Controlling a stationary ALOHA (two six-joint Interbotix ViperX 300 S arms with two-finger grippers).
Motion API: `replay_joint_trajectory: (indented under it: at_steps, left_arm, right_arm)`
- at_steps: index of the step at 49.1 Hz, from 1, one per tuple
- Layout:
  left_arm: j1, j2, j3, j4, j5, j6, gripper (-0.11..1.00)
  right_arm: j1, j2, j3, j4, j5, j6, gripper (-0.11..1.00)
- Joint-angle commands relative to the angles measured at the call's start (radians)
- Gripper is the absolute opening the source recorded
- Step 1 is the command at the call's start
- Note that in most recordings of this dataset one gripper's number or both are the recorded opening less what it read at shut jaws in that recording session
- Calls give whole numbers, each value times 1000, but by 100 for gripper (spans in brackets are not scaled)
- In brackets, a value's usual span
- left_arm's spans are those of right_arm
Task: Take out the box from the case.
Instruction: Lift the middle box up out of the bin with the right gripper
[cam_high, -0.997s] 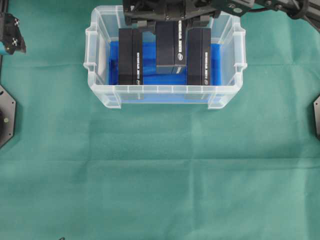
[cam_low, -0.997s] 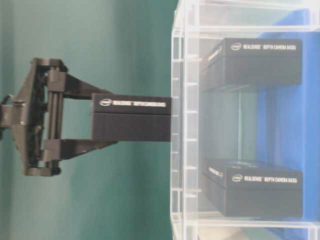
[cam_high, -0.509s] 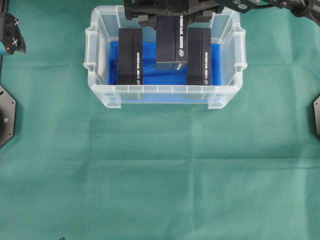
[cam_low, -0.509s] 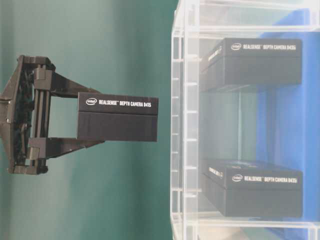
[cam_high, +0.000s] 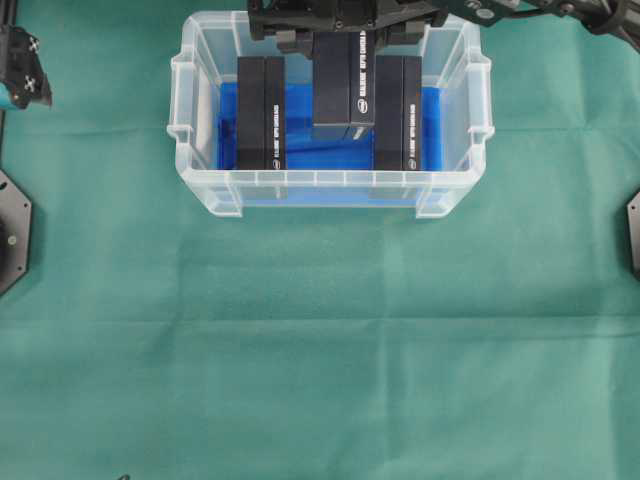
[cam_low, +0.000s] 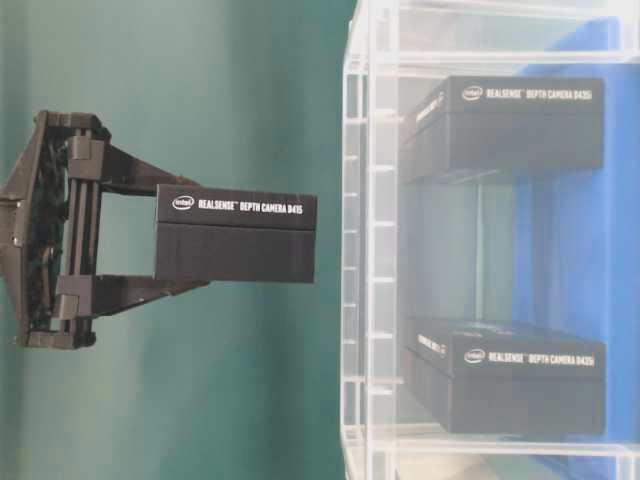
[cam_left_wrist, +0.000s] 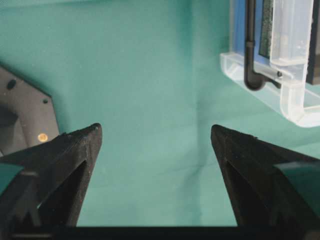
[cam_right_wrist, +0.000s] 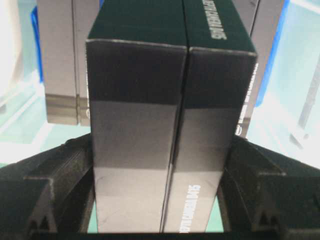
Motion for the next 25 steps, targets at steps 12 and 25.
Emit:
replay_joint_trajectory:
  at_steps: [12,25]
  left_arm:
    - [3,0,-14,2,-3,-2,90]
    - [2,0,-12,2,-2,0,90]
  right_arm:
    - [26,-60,-28,-6,2,3,67]
    - [117,-61,-28,-11,3,54,67]
